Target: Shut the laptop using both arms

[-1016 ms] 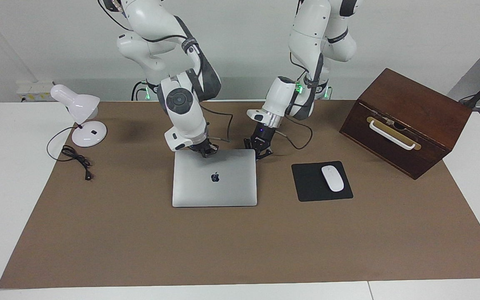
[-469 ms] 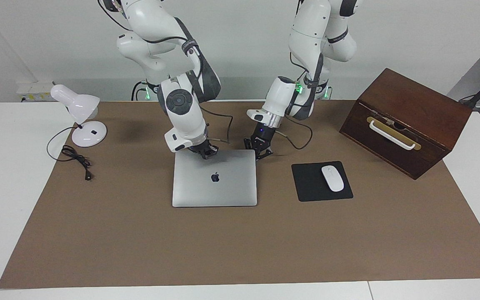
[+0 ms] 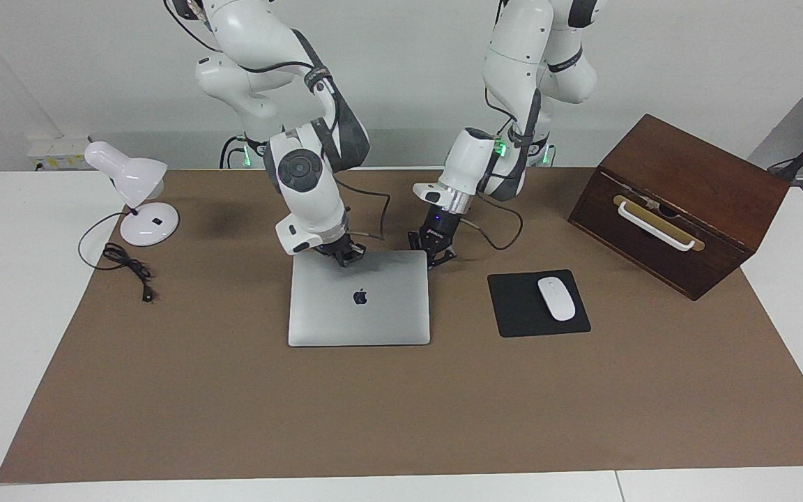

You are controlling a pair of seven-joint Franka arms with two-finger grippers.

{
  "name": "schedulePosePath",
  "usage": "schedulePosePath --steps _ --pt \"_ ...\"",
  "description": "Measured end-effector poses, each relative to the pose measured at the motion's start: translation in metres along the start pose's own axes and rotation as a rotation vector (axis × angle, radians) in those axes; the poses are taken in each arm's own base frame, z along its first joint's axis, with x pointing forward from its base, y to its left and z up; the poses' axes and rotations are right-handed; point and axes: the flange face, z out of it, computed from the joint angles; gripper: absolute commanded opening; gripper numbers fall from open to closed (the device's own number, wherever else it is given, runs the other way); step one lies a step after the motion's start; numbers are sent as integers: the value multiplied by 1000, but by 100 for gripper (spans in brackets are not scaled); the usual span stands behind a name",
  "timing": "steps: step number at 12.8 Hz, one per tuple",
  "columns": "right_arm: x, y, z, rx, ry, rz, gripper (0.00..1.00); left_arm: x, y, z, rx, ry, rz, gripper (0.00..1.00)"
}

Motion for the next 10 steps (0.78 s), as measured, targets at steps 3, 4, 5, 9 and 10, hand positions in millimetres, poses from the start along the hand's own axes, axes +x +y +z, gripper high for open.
schedulePosePath --steps 3,4,5,9,10 --pt "0 0 2 1 2 0 0 0 0 0 0 0 0 0" --pt "0 0 2 3 4 0 0 0 0 0 0 0 0 0" --pt "0 0 3 6 8 1 0 0 0 0 0 0 0 0" --pt "0 0 3 7 10 0 0 0 0 0 0 0 0 0" --pt "0 0 1 6 8 0 0 0 0 0 0 0 0 0"
